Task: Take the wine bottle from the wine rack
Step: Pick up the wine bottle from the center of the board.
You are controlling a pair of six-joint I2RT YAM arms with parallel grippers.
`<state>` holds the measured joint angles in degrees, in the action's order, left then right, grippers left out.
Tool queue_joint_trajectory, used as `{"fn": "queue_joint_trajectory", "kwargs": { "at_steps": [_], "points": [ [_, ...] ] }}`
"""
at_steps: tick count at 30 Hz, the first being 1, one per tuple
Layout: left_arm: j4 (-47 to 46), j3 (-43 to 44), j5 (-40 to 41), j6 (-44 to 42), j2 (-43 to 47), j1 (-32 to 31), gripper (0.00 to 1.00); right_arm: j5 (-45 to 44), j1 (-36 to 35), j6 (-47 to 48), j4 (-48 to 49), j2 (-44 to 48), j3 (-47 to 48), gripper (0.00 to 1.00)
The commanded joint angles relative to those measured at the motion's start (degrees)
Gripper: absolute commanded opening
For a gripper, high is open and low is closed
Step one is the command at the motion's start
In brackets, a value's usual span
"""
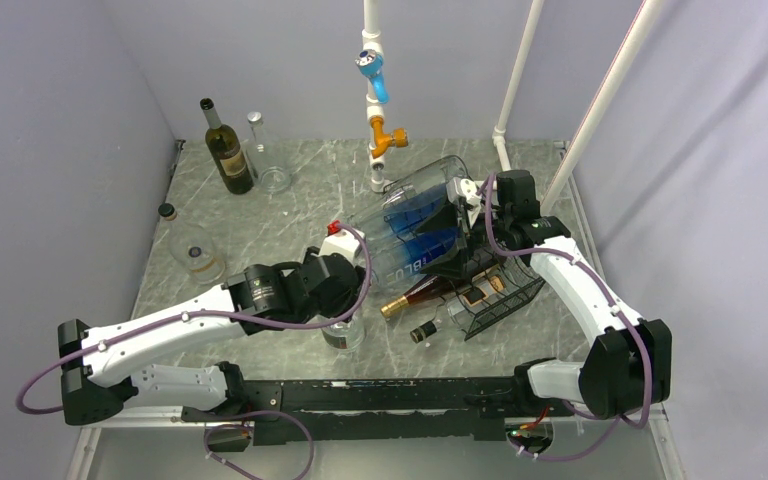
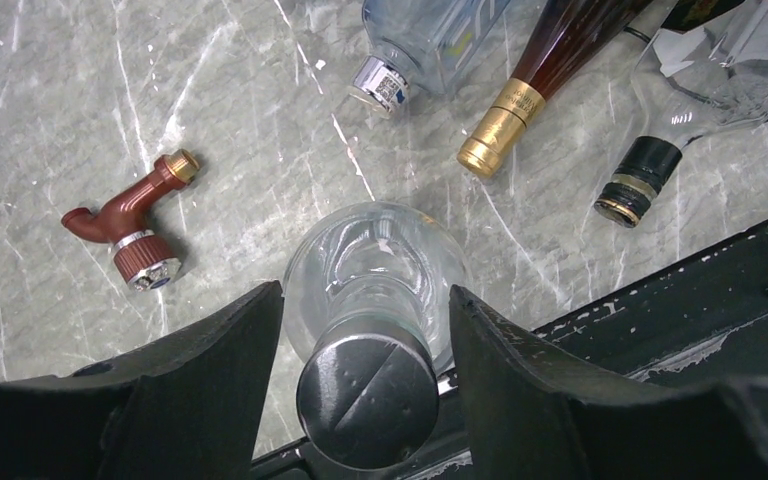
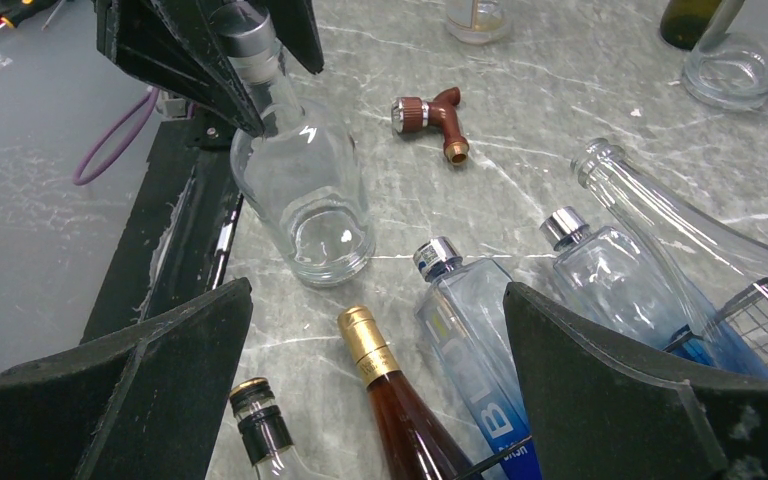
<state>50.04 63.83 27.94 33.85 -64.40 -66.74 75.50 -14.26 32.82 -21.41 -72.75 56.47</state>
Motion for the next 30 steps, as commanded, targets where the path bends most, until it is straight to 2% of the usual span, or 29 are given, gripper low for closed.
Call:
{"fn": "queue_joint_trajectory", "kwargs": {
  "at_steps": [1,12,18,20,23,27,30],
  "points": [
    [1.03,2.8,-0.97,1.17,-0.4,-0.25,0.66,1.86,0.29,1.2,0.09,0.04,0.05,1.0],
    [3.28,4.27,-1.9,1.58,-1.73,-0.28,0.61,1.77,0.42,1.27,0.05,0.02,0.05,1.0],
    [4.01,4.8,-1.87,1.45,-2.03,-0.26,0.53,1.89,0.39,1.89,-0.85,-0.48,0.38,1.0],
    [4.01,4.87,-1.8,1.25,-2.11,-0.29,0.46,1.82,0.42,2.15,-1.12,-0.58,0.48,1.0],
    [4.19,5.13,-1.34,0.96,-2.2,-0.29,0.23,1.75,0.43,2.16,-1.09,-0.51,0.49,1.0],
    [4.83,5.48,-0.65,0.29,-2.14,-0.3,0.0,1.78,0.45,2.16,-1.09,-0.63,0.4,1.0],
    [4.37,5.35,0.12,-0.25,-1.28,-0.25,0.0,1.76,0.38,2.24,-1.22,-0.6,0.48,1.0]
  ]
}}
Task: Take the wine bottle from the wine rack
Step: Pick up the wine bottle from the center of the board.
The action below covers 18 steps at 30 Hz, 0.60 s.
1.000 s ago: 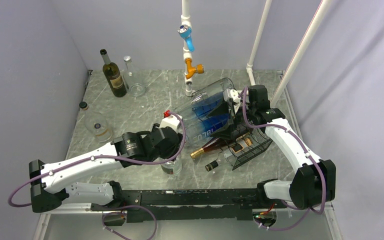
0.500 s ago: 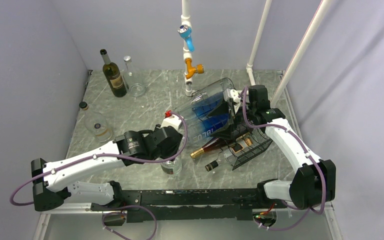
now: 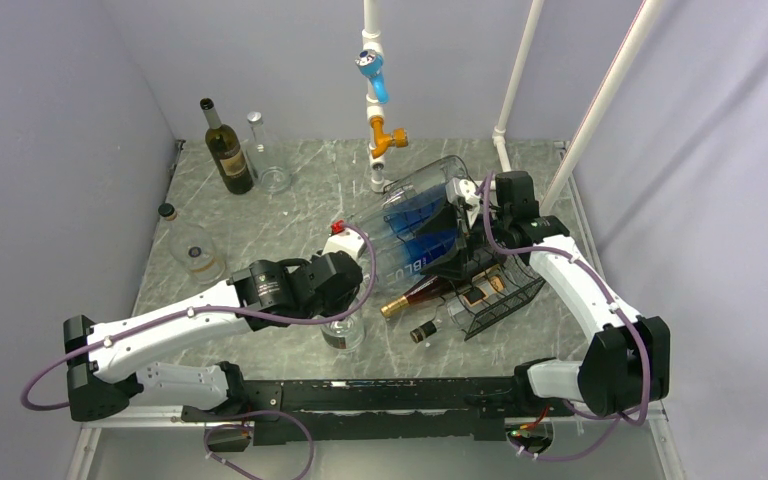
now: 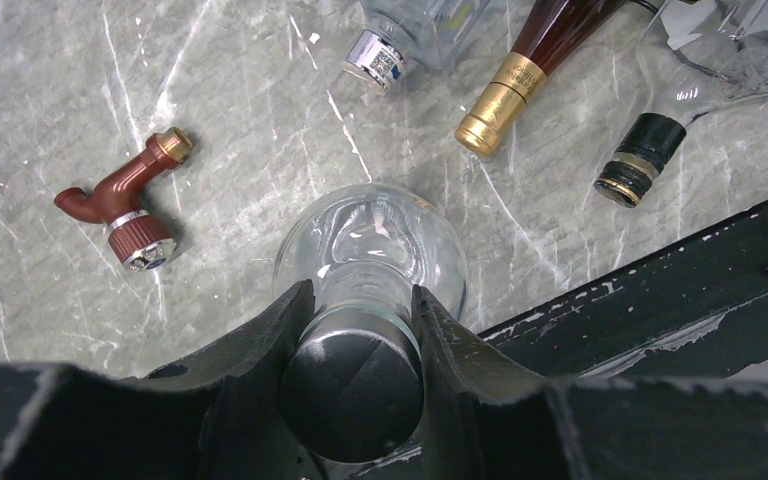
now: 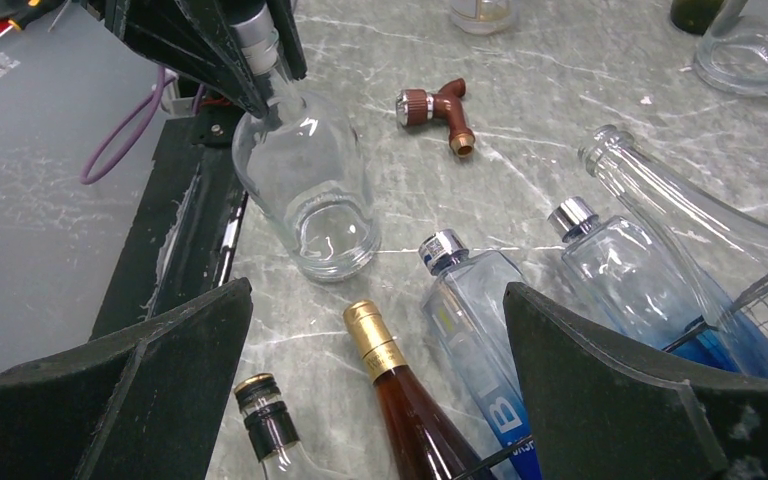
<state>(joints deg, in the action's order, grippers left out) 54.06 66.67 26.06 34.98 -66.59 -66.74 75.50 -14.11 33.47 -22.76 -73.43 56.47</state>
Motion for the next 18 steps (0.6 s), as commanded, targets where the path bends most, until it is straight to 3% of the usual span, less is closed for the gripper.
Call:
{"fn": "queue_joint_trajectory", "kwargs": {
  "at_steps": [1,9,18],
  "points": [
    [0.0,2.42,2.21,-1.8,1.27,-0.24,0.0,1.8,0.27,1.7,0.09,0.05,0.5,1.0],
    [0.23,3.66,5.45,-5.02,2.7,0.6,0.0,1.53,0.18,2.12,-0.29,0.02,0.56,1.0],
    [-3.46,2.42,3.62,-9.21,5.51,5.21,0.0,1.29,0.27,2.6,-0.88,-0.27,0.79,1.0]
  ]
}}
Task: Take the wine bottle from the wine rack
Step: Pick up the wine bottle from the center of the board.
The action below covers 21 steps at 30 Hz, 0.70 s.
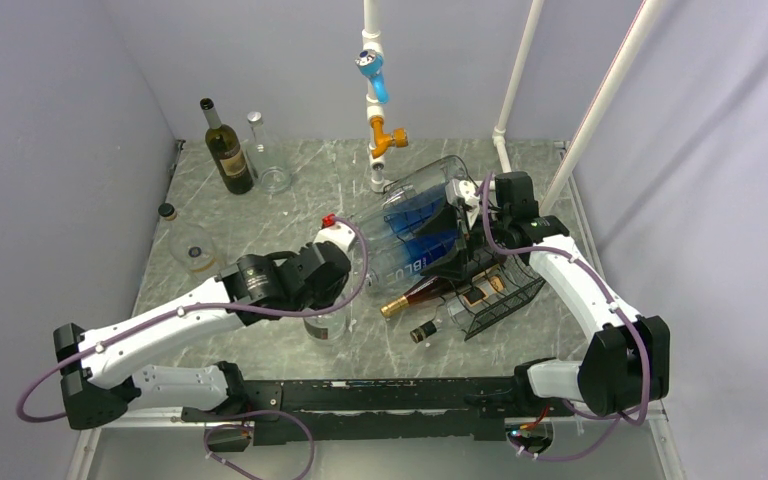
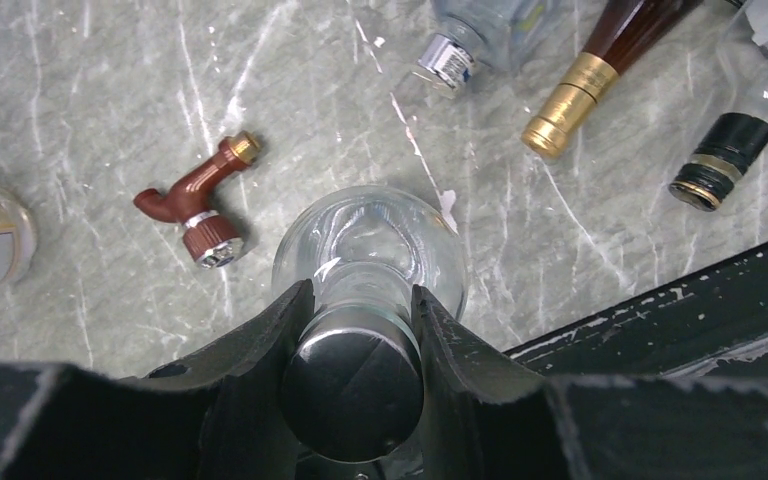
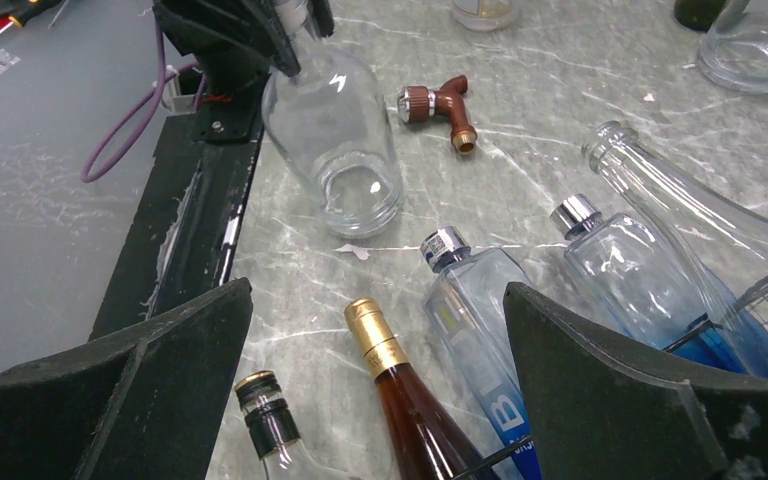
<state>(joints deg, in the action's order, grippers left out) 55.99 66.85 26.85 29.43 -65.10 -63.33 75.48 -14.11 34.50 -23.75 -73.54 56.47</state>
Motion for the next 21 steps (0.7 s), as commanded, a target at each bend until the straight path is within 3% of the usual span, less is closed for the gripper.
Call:
{"fn": "queue_joint_trajectory", "kwargs": {
  "at_steps": [1,21],
  "points": [
    [-5.66,2.1,2.47,-4.28,4.28,2.63,0.0,1.28,0.27,1.68,0.11,-0.17,0.71,1.0],
    [-13.15,2.71,-5.55,-13.92,6.53,17.72,0.0,0.97,0.38,4.17,-2.84,-0.94,1.74,1.0]
  ]
}}
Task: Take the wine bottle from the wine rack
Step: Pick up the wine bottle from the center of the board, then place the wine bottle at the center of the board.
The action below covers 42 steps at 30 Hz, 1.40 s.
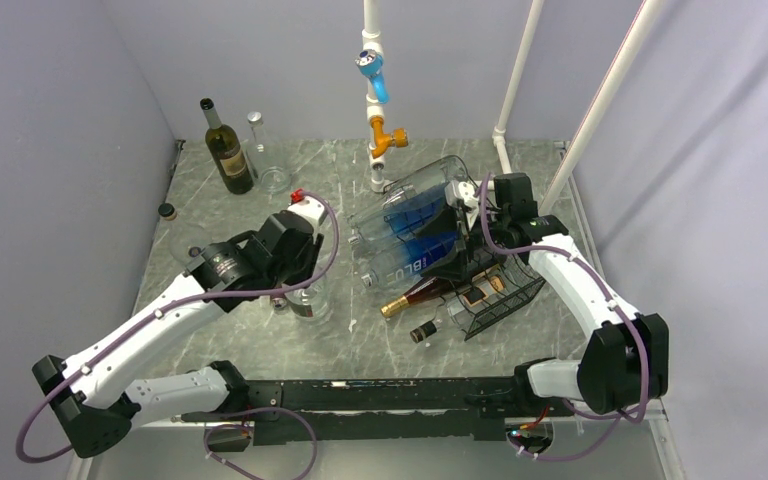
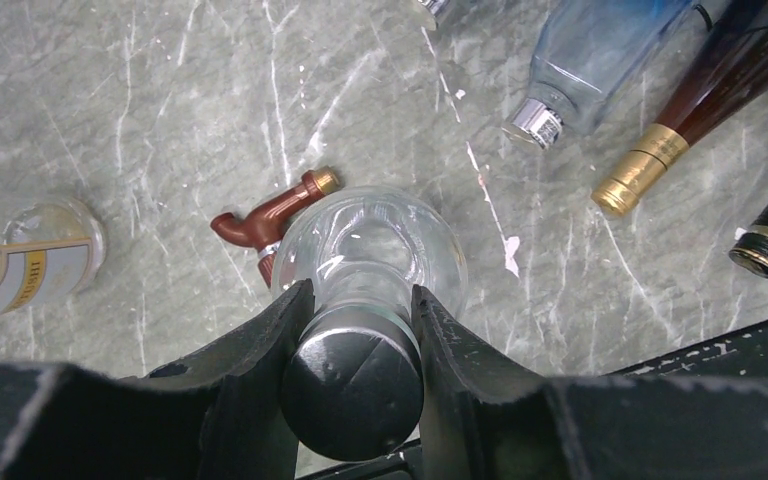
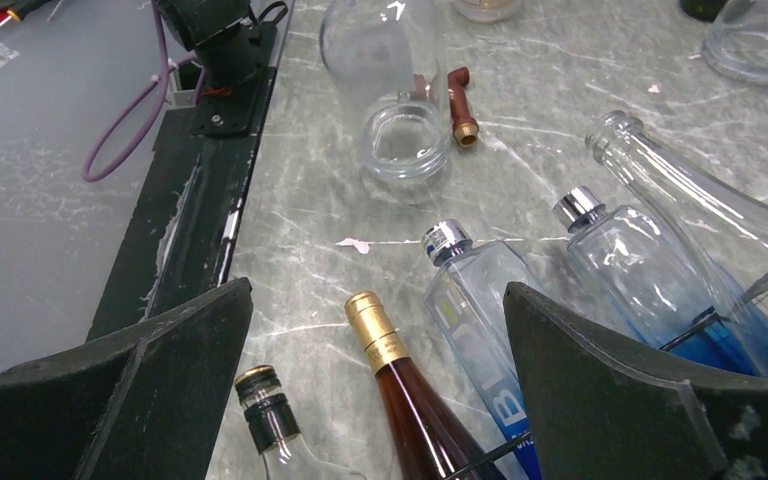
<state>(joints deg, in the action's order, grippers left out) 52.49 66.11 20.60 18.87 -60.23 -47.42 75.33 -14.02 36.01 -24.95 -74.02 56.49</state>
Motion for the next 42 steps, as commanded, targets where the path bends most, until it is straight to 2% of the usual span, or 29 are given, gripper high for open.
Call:
{"fn": "queue_joint_trajectory", "kwargs": {
  "at_steps": [1,21,35,42],
  "points": [
    [-10.01,3.52,0.41,-3.77,1.5,2.44,0.0,1.1,0.35,2.85,-1.89,-0.5,1.77,1.0],
    [-15.89,9.9,-6.72,-10.07,-4.8,13.92,0.0,0.81,0.32,6.49,-6.1,-1.12,3.15,1.0],
    [-19.89,17.44,-10.37,-14.02,-13.3,21.2,0.0,0.51,0.36,9.88,-10.06,-2.31,4.45,1.0],
    [-21.91,23.22,-10.96,-16.77,-20.93,23.75,0.0,0.36,0.37,12.04,-12.55,-3.64,5.3,1.0]
  ]
}}
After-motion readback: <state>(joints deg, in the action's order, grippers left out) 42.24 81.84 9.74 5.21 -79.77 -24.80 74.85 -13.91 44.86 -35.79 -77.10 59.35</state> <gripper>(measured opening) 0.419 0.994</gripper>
